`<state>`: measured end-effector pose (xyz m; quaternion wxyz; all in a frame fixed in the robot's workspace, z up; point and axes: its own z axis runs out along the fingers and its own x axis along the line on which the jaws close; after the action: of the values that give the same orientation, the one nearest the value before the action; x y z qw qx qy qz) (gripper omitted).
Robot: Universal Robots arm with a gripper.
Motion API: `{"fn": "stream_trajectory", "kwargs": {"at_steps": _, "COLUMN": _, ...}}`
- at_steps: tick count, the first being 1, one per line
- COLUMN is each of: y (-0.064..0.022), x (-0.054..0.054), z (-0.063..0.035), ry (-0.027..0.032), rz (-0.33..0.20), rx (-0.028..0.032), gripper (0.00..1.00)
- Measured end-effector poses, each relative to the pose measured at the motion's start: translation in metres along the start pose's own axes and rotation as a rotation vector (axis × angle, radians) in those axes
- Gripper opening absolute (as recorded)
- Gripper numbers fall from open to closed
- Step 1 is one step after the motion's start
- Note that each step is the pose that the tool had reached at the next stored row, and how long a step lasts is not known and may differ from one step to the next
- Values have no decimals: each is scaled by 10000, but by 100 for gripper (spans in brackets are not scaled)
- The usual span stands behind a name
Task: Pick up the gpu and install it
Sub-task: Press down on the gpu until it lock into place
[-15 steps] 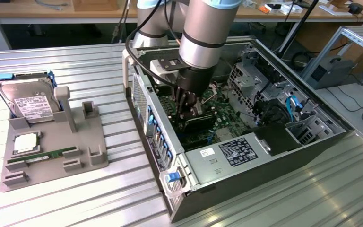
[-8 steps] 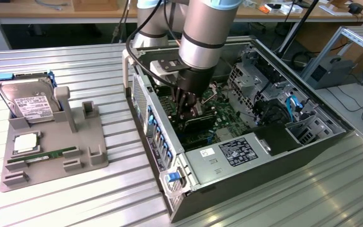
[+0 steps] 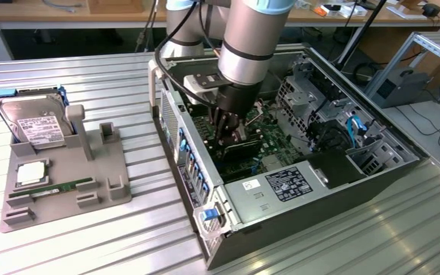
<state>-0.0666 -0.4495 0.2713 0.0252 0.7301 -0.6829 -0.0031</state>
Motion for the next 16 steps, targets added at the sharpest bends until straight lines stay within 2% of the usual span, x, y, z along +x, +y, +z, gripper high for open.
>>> {"fn": "stream_trajectory", "kwargs": {"at_steps": 3, "y": 4, "x": 6, "z": -136, "ry": 24, "rz": -7, "rx": -13, "gripper": 11}}
{"fn": "stream_trajectory", "kwargs": {"at_steps": 4, "y": -19, "x": 7, "z": -143, "ry": 14, "rz": -11, "rx": -10, "gripper": 11}}
{"fn": "stream_trajectory", "kwargs": {"at_steps": 7, "y": -262, "x": 24, "z": -154, "ry": 10, "rz": -13, "rx": -139, "gripper": 11}}
{"fn": "stream_trajectory", "kwargs": {"at_steps": 11, "y": -448, "x": 37, "z": -159, "ry": 1, "rz": -17, "rx": -268, "gripper": 11}}
{"fn": "stream_trajectory", "kwargs": {"at_steps": 12, "y": -516, "x": 41, "z": -162, "ry": -1, "rz": -19, "rx": -326, "gripper": 11}}
{"fn": "stream_trajectory", "kwargs": {"at_steps": 16, "y": -701, "x": 53, "z": -166, "ry": -11, "rz": -24, "rx": -486, "gripper": 11}}
